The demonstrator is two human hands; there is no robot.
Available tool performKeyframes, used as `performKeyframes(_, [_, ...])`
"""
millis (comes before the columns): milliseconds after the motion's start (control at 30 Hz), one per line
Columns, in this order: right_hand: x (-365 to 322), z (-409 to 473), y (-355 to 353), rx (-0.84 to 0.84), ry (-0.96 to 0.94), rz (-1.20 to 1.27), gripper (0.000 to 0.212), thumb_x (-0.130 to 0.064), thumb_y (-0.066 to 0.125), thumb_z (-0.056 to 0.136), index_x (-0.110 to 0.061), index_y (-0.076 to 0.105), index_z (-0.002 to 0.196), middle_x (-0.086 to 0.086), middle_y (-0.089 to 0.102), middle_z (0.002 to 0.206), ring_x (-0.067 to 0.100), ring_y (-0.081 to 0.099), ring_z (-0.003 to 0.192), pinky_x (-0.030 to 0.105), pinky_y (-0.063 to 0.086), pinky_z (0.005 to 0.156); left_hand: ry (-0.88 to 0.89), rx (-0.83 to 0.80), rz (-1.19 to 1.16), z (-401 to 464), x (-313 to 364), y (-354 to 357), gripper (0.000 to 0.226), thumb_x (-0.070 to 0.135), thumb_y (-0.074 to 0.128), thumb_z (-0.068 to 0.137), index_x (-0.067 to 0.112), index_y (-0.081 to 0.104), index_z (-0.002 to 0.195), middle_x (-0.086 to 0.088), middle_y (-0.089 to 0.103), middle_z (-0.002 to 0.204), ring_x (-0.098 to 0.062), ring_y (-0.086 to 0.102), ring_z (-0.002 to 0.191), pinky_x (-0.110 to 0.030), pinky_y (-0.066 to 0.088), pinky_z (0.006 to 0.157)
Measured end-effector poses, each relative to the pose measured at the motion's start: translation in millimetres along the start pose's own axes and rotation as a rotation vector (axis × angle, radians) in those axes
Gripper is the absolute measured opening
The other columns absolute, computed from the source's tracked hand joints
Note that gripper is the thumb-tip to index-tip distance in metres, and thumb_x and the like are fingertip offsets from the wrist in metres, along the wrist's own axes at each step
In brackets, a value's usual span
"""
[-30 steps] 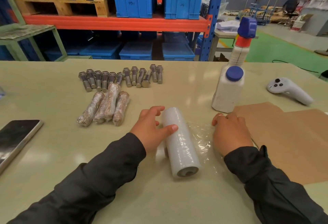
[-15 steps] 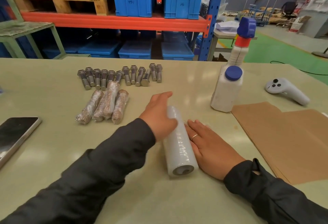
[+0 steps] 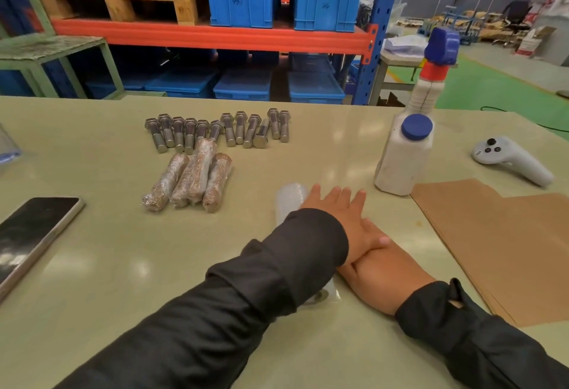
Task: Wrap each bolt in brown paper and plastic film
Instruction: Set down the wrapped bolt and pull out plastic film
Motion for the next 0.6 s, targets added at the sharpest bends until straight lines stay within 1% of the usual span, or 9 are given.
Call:
performKeyframes(33, [-1,2,0,0.002,-0.018,0.005,0.06,-0.046,0.027,0.097,-0.036,-0.007,0.146,-0.011,-0.009,0.156,-0.002,-0.008,0.138,0.002,-0.024,0.093,0.008,0.003,0.033,-4,-5,0,0.079,0.066,0.017,0.089,0.02,-0.007,0.148,-0.004,-0.002,0.157,-0.018,-0.004,0.144,-0.044,-0.009,0.114])
performKeyframes(67, [-1,3,1,0.003,-0.025,0.014,0.061,-0.047,0.026,0.097,-0.038,-0.01,0.145,-0.013,-0.014,0.155,-0.004,-0.014,0.137,0.004,-0.025,0.095,0.011,0.008,0.064,-8,-11,-1,0.079,0.067,0.016,0.088,0.021,-0.006,0.148,-0.003,-0.002,0.157,-0.017,-0.005,0.144,-0.044,-0.01,0.114])
performKeyframes(100, [0,3,2,-0.004,-0.019,0.015,0.061,-0.047,0.025,0.097,-0.035,-0.011,0.146,-0.013,-0.016,0.155,-0.003,-0.017,0.137,0.008,-0.023,0.1,0.011,0.011,0.09,-12,-17,-1,0.078,0.067,0.017,0.088,0.022,-0.005,0.148,-0.002,-0.002,0.157,-0.017,-0.005,0.144,-0.044,-0.012,0.113])
performKeyframes(167, [3,3,6,-0.02,0.008,-0.034,0.063,-0.048,0.019,0.098,-0.025,-0.013,0.148,-0.008,-0.017,0.156,0.002,-0.019,0.139,0.015,-0.018,0.107,0.007,0.01,0.125,-21,-30,-2,0.077,0.067,0.021,0.088,0.024,-0.002,0.148,0.0,-0.002,0.157,-0.016,-0.007,0.143,-0.044,-0.014,0.112])
performKeyframes(267, [4,3,7,-0.051,0.038,-0.101,0.067,-0.053,0.012,0.096,-0.018,-0.013,0.148,-0.004,-0.017,0.156,0.005,-0.02,0.14,0.019,-0.016,0.109,-0.005,-0.01,0.143,-34,-51,-3,0.074,0.064,0.028,0.089,0.027,0.004,0.148,0.005,-0.003,0.157,-0.014,-0.012,0.143,-0.042,-0.016,0.111])
performKeyframes(367, [4,3,7,-0.077,0.056,-0.086,0.071,-0.057,0.013,0.094,-0.018,-0.013,0.148,-0.004,-0.018,0.156,0.004,-0.02,0.14,0.02,-0.015,0.11,-0.018,-0.02,0.073,-50,-71,-5,0.065,0.057,0.035,0.091,0.032,0.015,0.147,0.007,-0.004,0.157,-0.012,-0.017,0.141,-0.038,-0.016,0.111])
performKeyframes(500, [4,1,7,-0.098,0.07,-0.067,0.072,-0.058,0.014,0.093,-0.018,-0.013,0.147,-0.005,-0.019,0.155,0.004,-0.021,0.139,0.02,-0.015,0.11,-0.038,-0.009,-0.168,-75,-95,-10,0.046,0.036,0.044,0.094,0.034,0.034,0.139,0.009,-0.005,0.156,-0.01,-0.021,0.14,-0.033,-0.009,0.113])
performKeyframes(567, [4,1,7,-0.107,0.071,-0.067,0.073,-0.059,0.014,0.093,-0.019,-0.014,0.147,-0.006,-0.019,0.155,0.003,-0.022,0.139,0.02,-0.016,0.11,-0.086,0.014,-0.239,-86,-106,-11,0.041,0.029,0.044,0.094,0.03,0.038,0.134,0.008,-0.004,0.156,-0.011,-0.017,0.141,-0.032,-0.002,0.113])
performKeyframes(600, [4,1,7,-0.109,0.071,-0.068,0.073,-0.059,0.014,0.093,-0.019,-0.014,0.147,-0.006,-0.02,0.155,0.003,-0.022,0.139,0.02,-0.016,0.11,-0.124,0.038,-0.243,-91,-111,-11,0.04,0.03,0.044,0.093,0.028,0.038,0.132,0.007,-0.001,0.156,-0.013,-0.01,0.142,-0.032,0.004,0.114])
Point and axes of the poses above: each hand's wrist, its own z-axis towards the middle knuckle, its own y-axis out of the palm, x = y × z, the point moved 6 cm from there along z, towards the middle knuckle
